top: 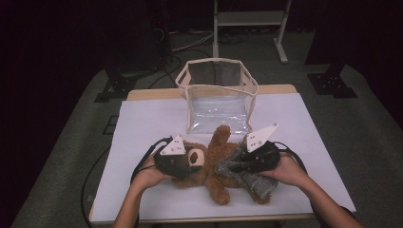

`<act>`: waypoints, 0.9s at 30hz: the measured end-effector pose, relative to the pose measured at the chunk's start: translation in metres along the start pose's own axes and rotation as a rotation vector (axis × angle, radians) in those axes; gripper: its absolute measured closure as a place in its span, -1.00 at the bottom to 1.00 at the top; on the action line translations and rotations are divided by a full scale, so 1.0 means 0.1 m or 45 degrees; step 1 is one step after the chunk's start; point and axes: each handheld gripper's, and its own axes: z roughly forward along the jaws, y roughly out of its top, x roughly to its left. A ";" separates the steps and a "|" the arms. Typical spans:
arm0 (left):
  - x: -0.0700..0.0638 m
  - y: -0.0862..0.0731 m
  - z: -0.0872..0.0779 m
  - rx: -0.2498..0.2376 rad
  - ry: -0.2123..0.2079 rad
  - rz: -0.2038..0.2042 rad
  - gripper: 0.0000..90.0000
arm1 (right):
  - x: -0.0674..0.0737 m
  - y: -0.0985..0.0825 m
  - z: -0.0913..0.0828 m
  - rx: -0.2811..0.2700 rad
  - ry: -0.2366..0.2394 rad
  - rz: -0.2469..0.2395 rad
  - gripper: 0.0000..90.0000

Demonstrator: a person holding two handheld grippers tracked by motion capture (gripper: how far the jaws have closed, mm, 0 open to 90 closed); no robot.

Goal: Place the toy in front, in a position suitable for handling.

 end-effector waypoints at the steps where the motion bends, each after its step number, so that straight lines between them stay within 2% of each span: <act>1: 0.00 0.00 0.00 0.000 0.001 -0.005 -0.29 | 0.00 -0.03 -0.03 0.004 -0.006 0.001 0.77; 4: 0.00 0.00 0.00 0.002 0.001 -0.006 -0.29 | 0.03 -0.19 -0.15 0.019 -0.036 0.039 0.78; 6: 0.01 0.00 0.00 -0.001 0.000 -0.009 -0.29 | 0.03 -0.23 -0.18 0.020 -0.043 0.047 0.78; 8: 0.01 0.00 0.01 -0.005 -0.001 -0.019 -0.29 | 0.02 -0.38 -0.29 0.014 -0.068 0.096 0.78; 12: 0.02 0.01 0.01 -0.002 -0.001 -0.025 -0.29 | 0.02 -0.49 -0.36 0.024 -0.071 0.134 0.78; 17: 0.01 0.01 0.01 0.000 0.001 -0.028 -0.29 | 0.05 -0.55 -0.42 0.039 -0.077 0.144 0.77; 18: 0.01 0.01 0.01 0.002 0.002 -0.025 -0.29 | 0.07 -0.58 -0.47 0.021 -0.083 0.154 0.77; 19: 0.01 0.01 0.01 0.003 0.003 -0.025 -0.29 | 0.07 -0.58 -0.47 0.021 -0.083 0.154 0.77; 20: 0.01 0.01 0.01 0.005 0.005 -0.024 -0.29 | 0.08 -0.55 -0.52 -0.023 -0.083 0.156 0.77; 22: 0.01 0.02 0.02 0.006 0.005 -0.024 -0.29 | 0.09 -0.52 -0.55 -0.039 -0.090 0.151 0.77; 27: 0.00 0.02 0.02 0.012 0.006 -0.018 -0.29 | 0.08 -0.25 -0.55 -0.113 -0.091 0.084 0.77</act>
